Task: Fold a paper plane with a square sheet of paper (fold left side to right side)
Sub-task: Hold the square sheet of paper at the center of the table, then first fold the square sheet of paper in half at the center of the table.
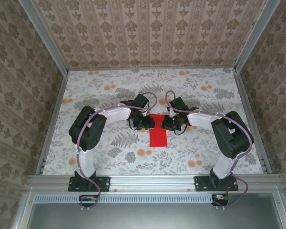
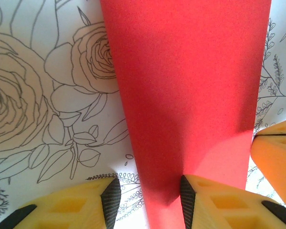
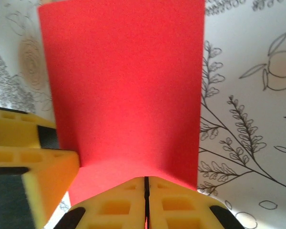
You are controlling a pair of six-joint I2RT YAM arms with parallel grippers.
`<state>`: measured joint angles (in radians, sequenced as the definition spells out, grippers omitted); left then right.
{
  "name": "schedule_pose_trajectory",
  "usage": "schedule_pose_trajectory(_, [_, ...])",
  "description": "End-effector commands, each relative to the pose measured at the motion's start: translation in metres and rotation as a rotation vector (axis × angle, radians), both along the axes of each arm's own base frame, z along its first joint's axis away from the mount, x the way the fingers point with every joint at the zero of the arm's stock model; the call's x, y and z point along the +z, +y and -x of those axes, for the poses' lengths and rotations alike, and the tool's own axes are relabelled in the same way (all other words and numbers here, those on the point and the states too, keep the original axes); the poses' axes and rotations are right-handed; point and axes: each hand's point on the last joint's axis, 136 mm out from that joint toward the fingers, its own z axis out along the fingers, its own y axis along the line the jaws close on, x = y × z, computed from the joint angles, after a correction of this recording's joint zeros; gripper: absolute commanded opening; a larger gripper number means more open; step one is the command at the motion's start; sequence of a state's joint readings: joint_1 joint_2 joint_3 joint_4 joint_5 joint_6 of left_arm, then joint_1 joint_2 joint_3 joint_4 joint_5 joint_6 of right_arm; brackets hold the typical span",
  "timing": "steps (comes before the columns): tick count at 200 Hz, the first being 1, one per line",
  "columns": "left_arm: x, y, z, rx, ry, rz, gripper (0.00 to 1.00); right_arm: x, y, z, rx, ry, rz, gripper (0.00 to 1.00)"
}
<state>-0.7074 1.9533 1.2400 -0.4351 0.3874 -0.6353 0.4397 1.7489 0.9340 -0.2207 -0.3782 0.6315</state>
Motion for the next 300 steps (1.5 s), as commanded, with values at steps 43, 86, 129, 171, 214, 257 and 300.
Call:
schedule_pose_trajectory(43, [-0.023, 0.003, 0.008, -0.02, 0.005, -0.06, 0.43, -0.024, -0.008, 0.015, 0.003, 0.12, 0.091, 0.09])
schedule_pose_trajectory(86, [0.04, -0.001, -0.012, -0.03, -0.154, 0.032, 0.5, -0.035, -0.016, 0.024, -0.004, 0.162, 0.14, 0.09])
schedule_pose_trajectory(129, [0.078, -0.01, -0.007, -0.062, -0.202, 0.167, 0.46, -0.038, -0.017, 0.025, -0.002, 0.174, 0.149, 0.08])
schedule_pose_trajectory(171, [0.065, -0.039, 0.01, -0.088, -0.095, 0.35, 0.28, -0.04, -0.018, 0.027, -0.001, 0.181, 0.156, 0.08])
schedule_pose_trajectory(214, [0.043, -0.051, 0.018, -0.114, -0.021, 0.367, 0.23, -0.04, -0.019, 0.028, 0.001, 0.186, 0.16, 0.08])
schedule_pose_trajectory(257, [0.004, -0.03, 0.019, -0.076, 0.015, 0.211, 0.19, -0.042, -0.02, 0.03, 0.004, 0.194, 0.17, 0.08])
schedule_pose_trajectory(300, [-0.019, -0.012, 0.022, -0.032, 0.036, 0.138, 0.15, -0.043, -0.022, 0.031, 0.01, 0.202, 0.182, 0.07])
